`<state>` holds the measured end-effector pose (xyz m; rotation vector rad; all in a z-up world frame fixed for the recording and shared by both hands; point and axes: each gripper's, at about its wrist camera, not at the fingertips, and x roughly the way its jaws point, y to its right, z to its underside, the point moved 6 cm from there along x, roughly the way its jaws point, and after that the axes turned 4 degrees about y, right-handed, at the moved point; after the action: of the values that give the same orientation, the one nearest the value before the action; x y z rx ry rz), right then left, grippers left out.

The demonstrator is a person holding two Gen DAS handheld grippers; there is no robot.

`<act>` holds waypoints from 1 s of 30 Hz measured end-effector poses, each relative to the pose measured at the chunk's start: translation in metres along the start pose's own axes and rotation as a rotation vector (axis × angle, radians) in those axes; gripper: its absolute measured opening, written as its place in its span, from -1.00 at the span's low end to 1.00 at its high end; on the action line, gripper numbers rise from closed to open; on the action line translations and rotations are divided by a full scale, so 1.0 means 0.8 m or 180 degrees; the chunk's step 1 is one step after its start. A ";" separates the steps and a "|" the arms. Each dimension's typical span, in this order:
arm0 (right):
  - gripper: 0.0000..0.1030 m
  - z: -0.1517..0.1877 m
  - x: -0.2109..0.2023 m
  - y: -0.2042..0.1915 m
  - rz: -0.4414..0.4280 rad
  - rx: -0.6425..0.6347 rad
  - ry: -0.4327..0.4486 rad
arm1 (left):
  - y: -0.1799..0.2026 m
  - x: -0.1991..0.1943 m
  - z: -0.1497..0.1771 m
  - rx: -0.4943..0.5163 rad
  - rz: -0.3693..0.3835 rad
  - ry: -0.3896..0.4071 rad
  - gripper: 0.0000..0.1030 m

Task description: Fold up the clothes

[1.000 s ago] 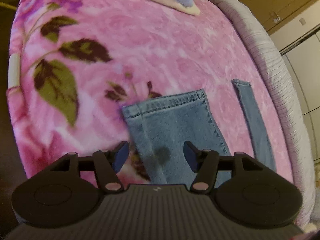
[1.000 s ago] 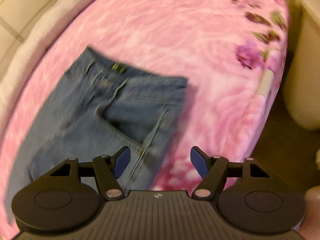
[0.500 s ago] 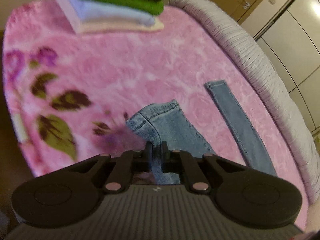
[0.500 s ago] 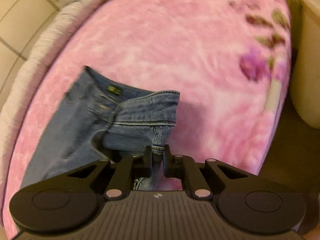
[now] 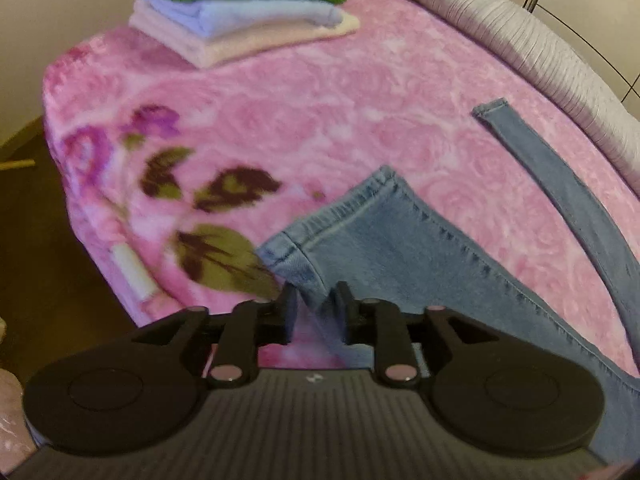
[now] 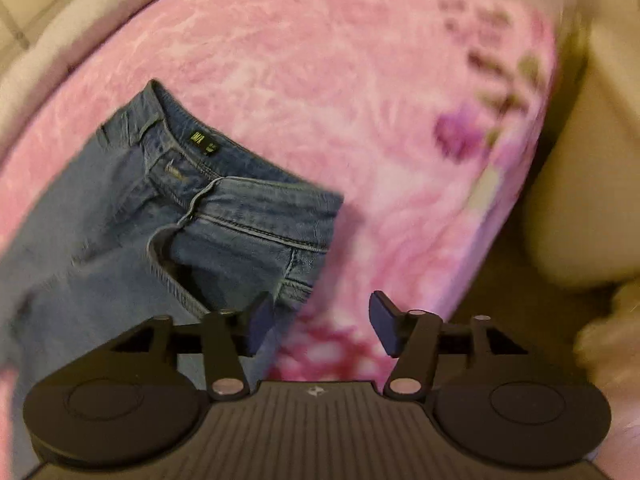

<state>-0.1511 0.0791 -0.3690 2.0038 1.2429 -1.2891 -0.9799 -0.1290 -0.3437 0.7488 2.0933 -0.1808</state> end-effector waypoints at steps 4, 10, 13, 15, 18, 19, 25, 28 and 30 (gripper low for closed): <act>0.07 0.010 -0.033 -0.039 -0.0166 -0.0302 0.0169 | 0.004 -0.009 -0.008 0.0203 -0.0107 0.0094 -0.54; 0.07 0.053 -0.024 -0.110 -0.0422 -0.0631 0.0007 | -0.001 0.007 -0.034 0.0375 -0.0150 0.0148 -0.54; 0.07 0.067 -0.027 -0.120 -0.0525 -0.0570 0.0020 | 0.019 0.009 -0.037 0.0439 0.0259 0.0090 -0.54; 0.06 0.076 -0.023 -0.123 -0.0506 -0.0548 -0.0038 | 0.039 0.021 -0.018 0.0635 0.0391 -0.0099 -0.53; 0.02 0.100 -0.003 -0.122 -0.0116 -0.0640 -0.0344 | 0.051 0.046 0.019 0.0807 0.0324 -0.0522 -0.52; 0.00 0.108 0.003 -0.119 -0.0050 -0.0646 -0.0425 | 0.049 0.045 0.024 0.0801 0.0300 -0.0489 -0.51; 0.00 0.122 -0.020 -0.114 -0.0024 -0.0566 -0.0634 | 0.062 0.015 0.025 0.0976 0.0097 -0.0871 -0.44; 0.22 0.127 -0.047 -0.132 -0.0201 -0.0639 -0.0738 | 0.099 -0.019 0.040 0.1253 0.0262 -0.1197 -0.41; 0.31 0.133 -0.064 -0.147 -0.0286 -0.0777 -0.0837 | 0.132 -0.049 0.052 0.1439 0.0348 -0.1204 -0.33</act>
<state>-0.3112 0.0348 -0.3620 1.5702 1.3037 -1.3221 -0.8738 -0.0771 -0.3228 1.0042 1.6603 -0.6961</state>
